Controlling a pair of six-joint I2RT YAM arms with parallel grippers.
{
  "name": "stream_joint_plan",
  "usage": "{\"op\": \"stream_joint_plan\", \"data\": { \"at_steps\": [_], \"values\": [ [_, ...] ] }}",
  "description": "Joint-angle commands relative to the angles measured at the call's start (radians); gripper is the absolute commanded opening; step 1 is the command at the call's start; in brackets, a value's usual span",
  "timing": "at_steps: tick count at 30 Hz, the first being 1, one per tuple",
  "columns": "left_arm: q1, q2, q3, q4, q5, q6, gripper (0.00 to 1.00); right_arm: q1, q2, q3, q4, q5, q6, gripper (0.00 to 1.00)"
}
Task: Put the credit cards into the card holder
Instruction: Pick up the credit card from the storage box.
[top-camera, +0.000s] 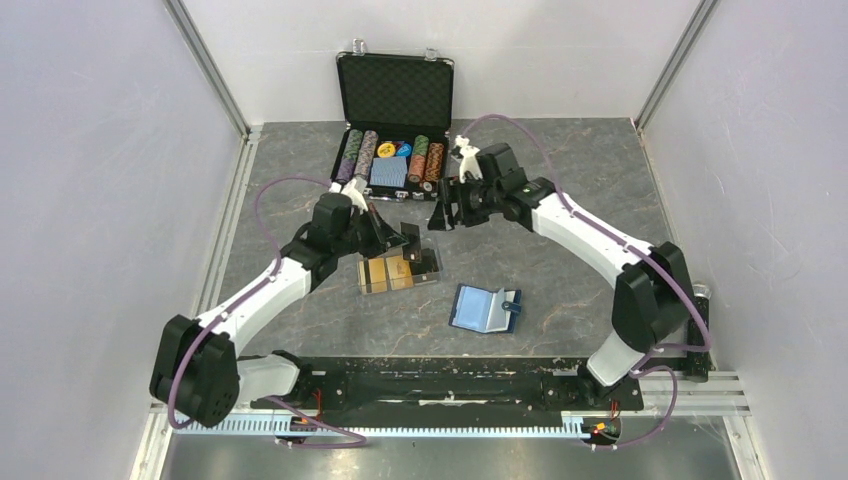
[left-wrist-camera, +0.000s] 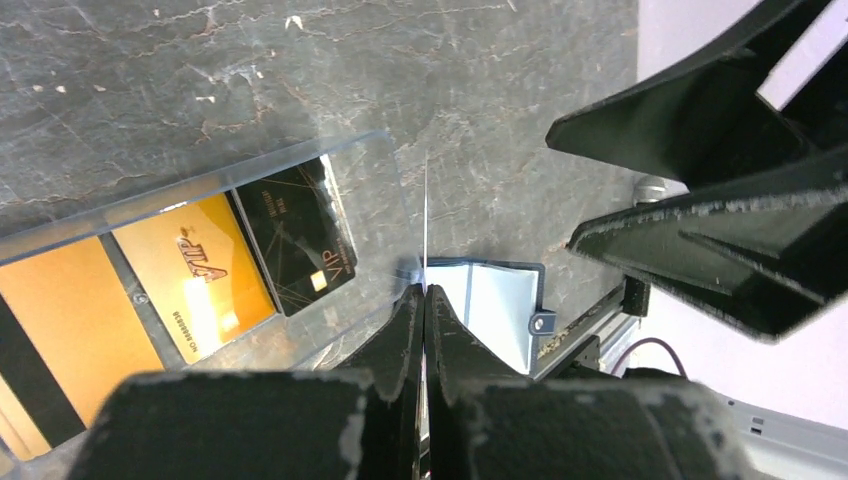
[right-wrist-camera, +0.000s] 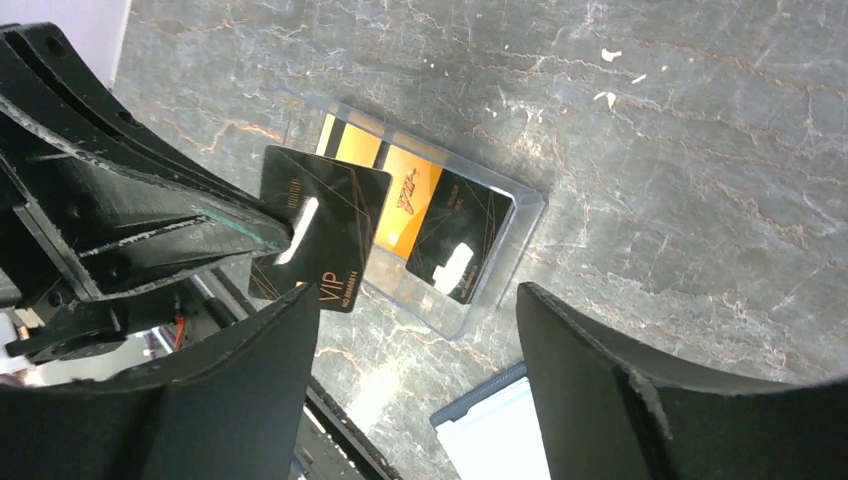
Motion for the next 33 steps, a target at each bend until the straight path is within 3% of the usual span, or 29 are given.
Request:
{"op": "stream_joint_plan", "data": {
  "at_steps": [1,5,10,16,27,30,33],
  "values": [
    [0.003,-0.071,-0.076,0.204,0.073,-0.092,0.02,-0.064,-0.088,-0.108,0.150,-0.162,0.107,0.79],
    [0.004,-0.103,-0.127,0.399,0.165,-0.173,0.02,-0.106,-0.161,-0.230,0.294,-0.284,0.203,0.89],
    [0.004,-0.083,-0.154,0.589,0.261,-0.275,0.02,-0.117,-0.190,-0.340,0.493,-0.408,0.335,0.85],
    [0.002,-0.064,-0.155,0.628,0.309,-0.301,0.02,-0.116,-0.194,-0.424,0.744,-0.492,0.512,0.61],
    [0.000,-0.058,-0.172,0.635,0.325,-0.315,0.03,-0.092,-0.148,-0.444,0.905,-0.565,0.634,0.15],
    [0.001,-0.057,-0.176,0.630,0.321,-0.312,0.10,-0.092,-0.158,-0.454,0.898,-0.562,0.628,0.01],
    [0.000,-0.062,-0.178,0.577,0.308,-0.295,0.23,-0.093,-0.172,-0.451,0.809,-0.535,0.564,0.00]
  ]
}}
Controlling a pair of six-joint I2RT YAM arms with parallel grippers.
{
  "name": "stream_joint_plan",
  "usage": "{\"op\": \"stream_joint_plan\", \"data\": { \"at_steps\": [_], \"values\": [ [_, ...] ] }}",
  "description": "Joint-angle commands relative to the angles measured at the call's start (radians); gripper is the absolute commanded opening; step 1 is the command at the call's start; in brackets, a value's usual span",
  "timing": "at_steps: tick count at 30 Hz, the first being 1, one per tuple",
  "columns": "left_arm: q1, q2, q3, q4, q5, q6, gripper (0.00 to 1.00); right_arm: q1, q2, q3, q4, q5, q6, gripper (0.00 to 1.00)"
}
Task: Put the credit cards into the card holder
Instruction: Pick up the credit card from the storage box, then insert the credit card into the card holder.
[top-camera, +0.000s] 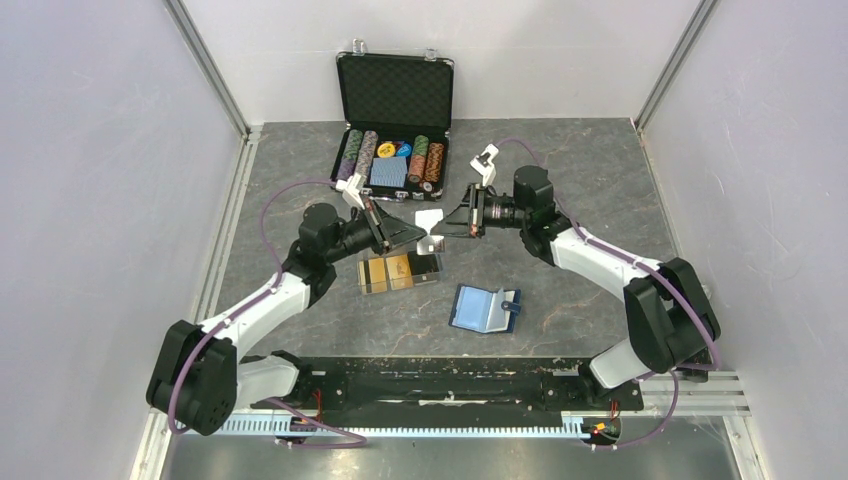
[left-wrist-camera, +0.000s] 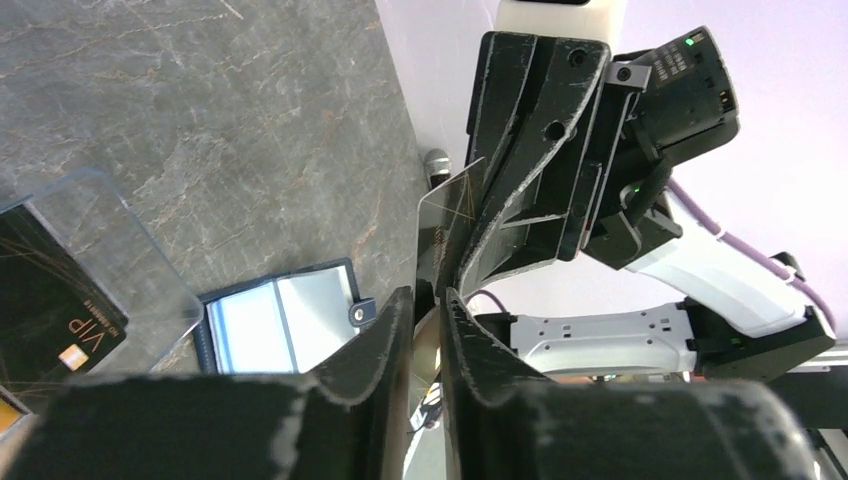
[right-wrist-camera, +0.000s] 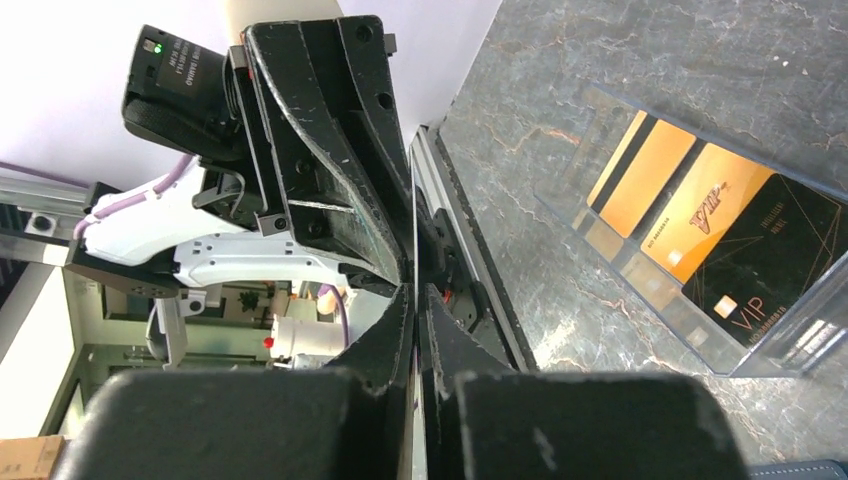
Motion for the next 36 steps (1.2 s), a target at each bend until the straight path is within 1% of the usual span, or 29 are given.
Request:
{"op": "stream_joint_plan", "data": {
  "at_steps": [1,6,9,11,15,20,25,29,33,36],
  "values": [
    [-0.006,-0.008,-0.006,-0.027,0.008,-0.008,0.28,0.008,-0.026,-0.006,-0.052,0.016,-0.075,0.00],
    [-0.036,0.000,0.040,-0.282,-0.039,0.101,0.43,-0.028,-0.086,-0.039,-0.259,0.115,-0.202,0.00],
    [-0.081,0.028,0.077,-0.439,-0.086,0.166,0.48,-0.059,-0.131,-0.082,-0.376,0.166,-0.268,0.00],
    [-0.117,0.055,0.096,-0.503,-0.112,0.190,0.50,-0.075,-0.164,-0.116,-0.451,0.198,-0.300,0.00],
    [-0.213,0.127,0.136,-0.585,-0.159,0.225,0.50,-0.083,-0.226,-0.165,-0.608,0.291,-0.379,0.00],
    [-0.318,0.222,0.181,-0.647,-0.224,0.239,0.48,-0.089,-0.280,-0.237,-0.671,0.350,-0.392,0.00],
    [-0.378,0.319,0.191,-0.653,-0.248,0.234,0.46,-0.102,-0.317,-0.298,-0.758,0.430,-0.405,0.00],
    [-0.406,0.377,0.193,-0.643,-0.273,0.234,0.43,-0.116,-0.356,-0.354,-0.777,0.453,-0.411,0.00],
    [-0.423,0.420,0.199,-0.643,-0.315,0.232,0.38,-0.121,-0.372,-0.399,-0.768,0.465,-0.410,0.00],
    [-0.434,0.460,0.218,-0.642,-0.314,0.234,0.36,-0.125,-0.374,-0.426,-0.752,0.464,-0.410,0.00]
  ]
}}
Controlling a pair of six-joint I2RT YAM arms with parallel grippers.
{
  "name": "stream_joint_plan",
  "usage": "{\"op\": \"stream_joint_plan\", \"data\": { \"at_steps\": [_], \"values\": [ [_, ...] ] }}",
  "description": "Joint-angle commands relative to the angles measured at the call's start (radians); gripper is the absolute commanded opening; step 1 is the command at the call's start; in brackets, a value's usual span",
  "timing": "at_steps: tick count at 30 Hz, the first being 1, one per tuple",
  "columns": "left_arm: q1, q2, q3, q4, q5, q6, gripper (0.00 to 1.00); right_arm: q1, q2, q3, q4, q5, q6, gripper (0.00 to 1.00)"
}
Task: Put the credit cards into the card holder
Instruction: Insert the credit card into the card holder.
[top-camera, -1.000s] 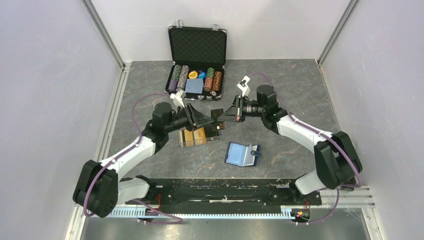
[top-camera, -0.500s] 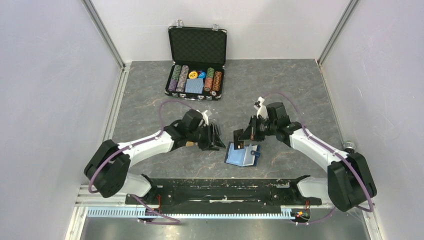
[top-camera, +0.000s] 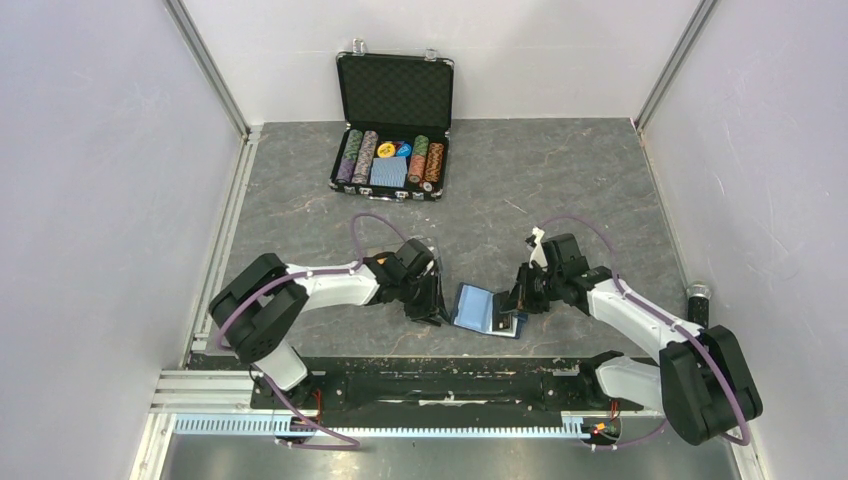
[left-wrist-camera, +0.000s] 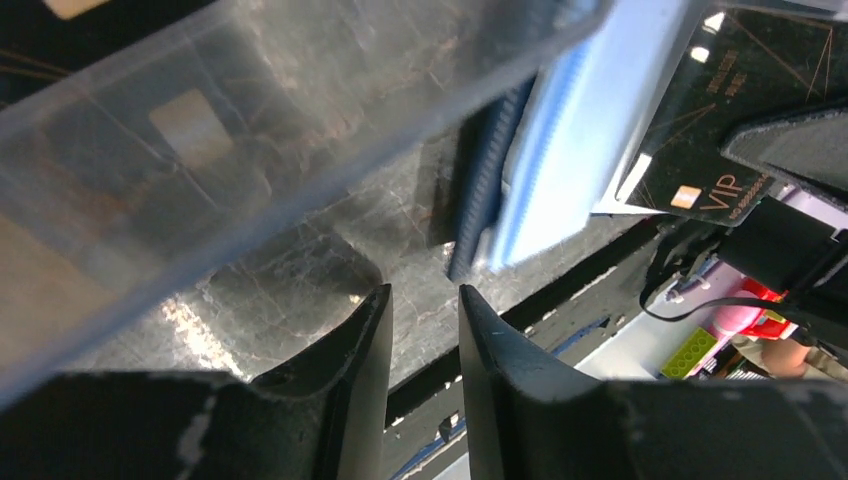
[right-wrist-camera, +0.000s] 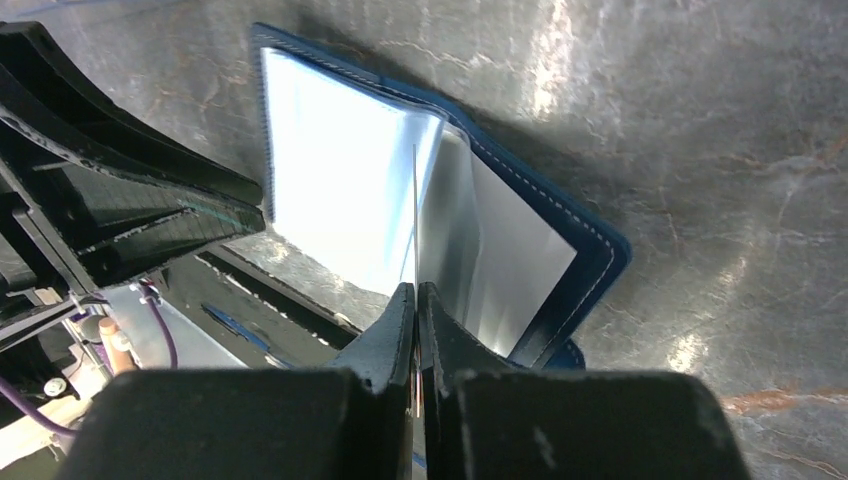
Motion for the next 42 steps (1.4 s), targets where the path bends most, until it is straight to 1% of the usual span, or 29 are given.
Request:
{"op": "stream_joint_plan", "data": {
  "at_steps": [1,5,19,28,35,42],
  "values": [
    [-0.019,0.052,0.062,0.008,-0.032,0.044,0.35,-0.007,-0.023,-0.035,0.019,0.022,-0.018,0.00],
    [-0.046,0.095,0.087,0.008,-0.027,0.046,0.31,-0.008,-0.021,-0.065,0.053,-0.013,-0.011,0.00],
    [-0.085,0.122,0.097,-0.013,-0.044,0.014,0.09,-0.010,0.039,-0.054,0.129,-0.094,-0.019,0.00],
    [-0.089,0.126,0.102,-0.037,-0.049,0.019,0.05,-0.009,0.088,-0.062,0.170,-0.124,-0.025,0.00],
    [-0.094,0.128,0.101,-0.038,-0.045,0.014,0.02,-0.010,0.120,-0.051,0.190,-0.106,-0.036,0.00],
    [-0.100,0.131,0.098,-0.039,-0.045,0.008,0.02,-0.011,0.135,-0.042,0.191,-0.066,-0.045,0.00]
  ]
}}
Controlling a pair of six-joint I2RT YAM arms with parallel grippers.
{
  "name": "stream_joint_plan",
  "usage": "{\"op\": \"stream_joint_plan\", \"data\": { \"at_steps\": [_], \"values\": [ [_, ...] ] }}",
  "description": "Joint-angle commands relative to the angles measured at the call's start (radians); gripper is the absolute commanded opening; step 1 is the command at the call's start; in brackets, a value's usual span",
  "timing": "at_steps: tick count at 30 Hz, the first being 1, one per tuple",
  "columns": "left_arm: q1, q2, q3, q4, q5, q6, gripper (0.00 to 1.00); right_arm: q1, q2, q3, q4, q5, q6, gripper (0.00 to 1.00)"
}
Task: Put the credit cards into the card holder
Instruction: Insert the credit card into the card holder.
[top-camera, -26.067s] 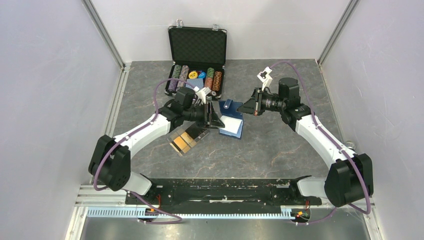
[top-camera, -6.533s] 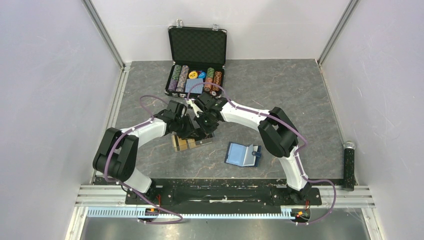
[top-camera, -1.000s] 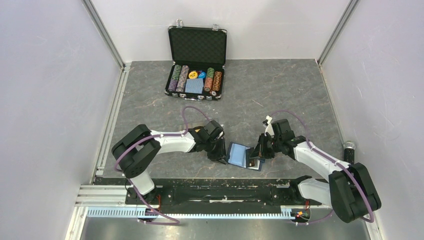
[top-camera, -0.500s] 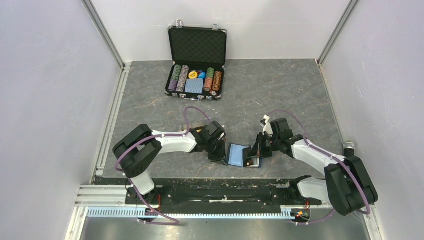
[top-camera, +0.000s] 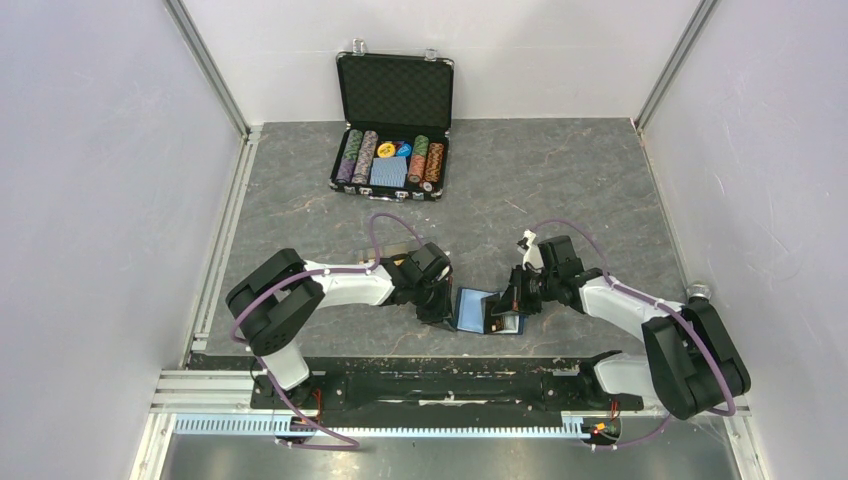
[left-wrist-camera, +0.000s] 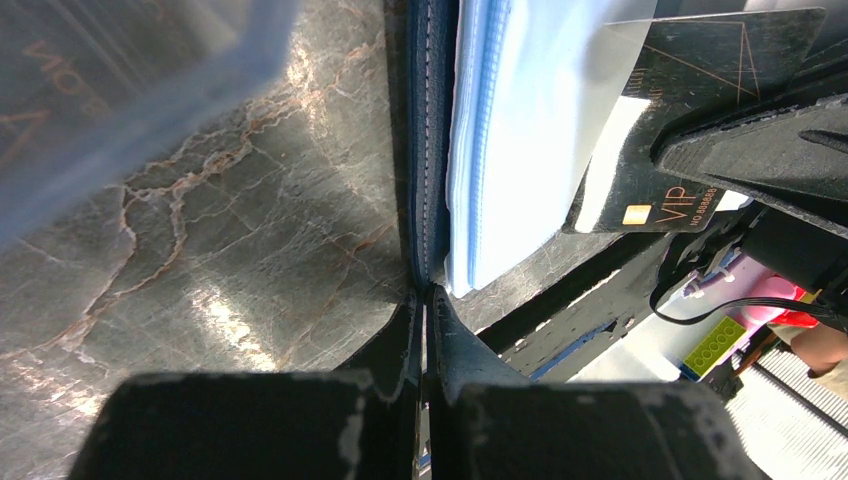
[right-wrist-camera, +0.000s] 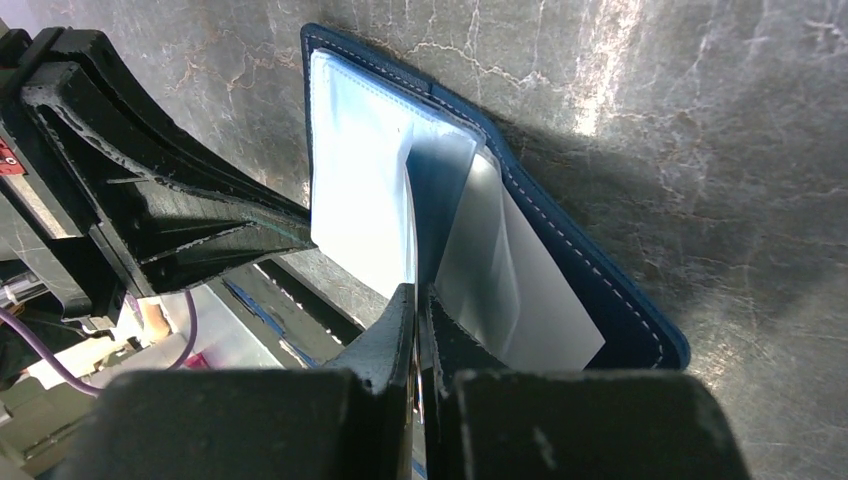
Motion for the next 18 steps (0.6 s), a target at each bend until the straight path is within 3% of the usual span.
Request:
{"op": "stream_joint_plan", "data": {
  "at_steps": [1,18],
  "values": [
    [-0.018,0.028,0.010,-0.020,-0.028,0.005,0.02,-0.001,0.014,0.013,0.012,0.074,-0.026,0.00],
    [-0.021,0.034,-0.007,0.009,-0.015,-0.024,0.02,-0.034,-0.009,-0.054,0.099,0.096,0.024,0.00]
  ]
}}
